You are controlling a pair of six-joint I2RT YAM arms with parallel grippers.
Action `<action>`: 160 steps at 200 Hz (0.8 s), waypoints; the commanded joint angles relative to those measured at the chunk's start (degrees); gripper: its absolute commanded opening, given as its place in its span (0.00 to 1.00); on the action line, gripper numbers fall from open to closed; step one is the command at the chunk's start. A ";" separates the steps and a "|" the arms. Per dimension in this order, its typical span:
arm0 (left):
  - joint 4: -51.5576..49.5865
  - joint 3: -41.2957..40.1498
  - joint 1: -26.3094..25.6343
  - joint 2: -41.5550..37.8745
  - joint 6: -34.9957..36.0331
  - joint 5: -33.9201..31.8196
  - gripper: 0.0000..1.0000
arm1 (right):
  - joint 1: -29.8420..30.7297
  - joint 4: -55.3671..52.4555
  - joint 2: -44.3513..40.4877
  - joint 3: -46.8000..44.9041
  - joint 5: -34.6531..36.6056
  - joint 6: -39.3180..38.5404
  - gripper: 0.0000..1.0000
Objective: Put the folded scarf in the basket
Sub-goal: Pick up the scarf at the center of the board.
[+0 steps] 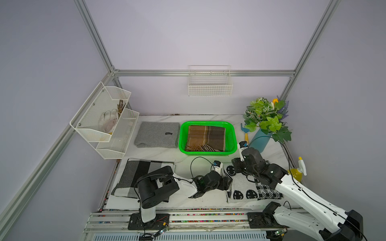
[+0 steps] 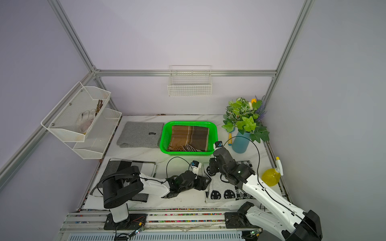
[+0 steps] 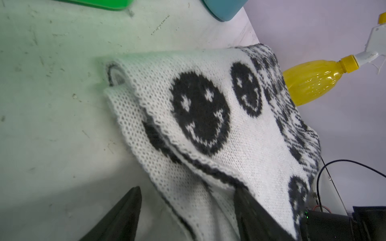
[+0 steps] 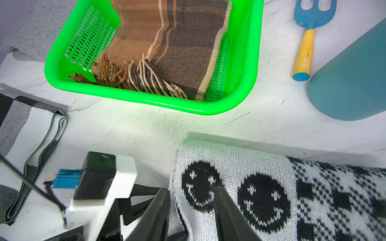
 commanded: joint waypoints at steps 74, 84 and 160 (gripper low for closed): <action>10.03 -9.61 -2.27 -11.31 -2.25 -10.73 0.72 | 0.22 2.71 -3.03 -1.46 -0.94 -0.88 0.39; 9.49 -7.63 -2.26 -10.33 -1.77 -9.64 0.72 | 0.17 2.90 -3.21 -1.55 -0.94 -0.97 0.39; -6.94 1.93 -0.81 -7.94 3.87 -8.79 0.73 | 0.28 2.82 -5.25 -1.51 -1.49 -1.24 0.39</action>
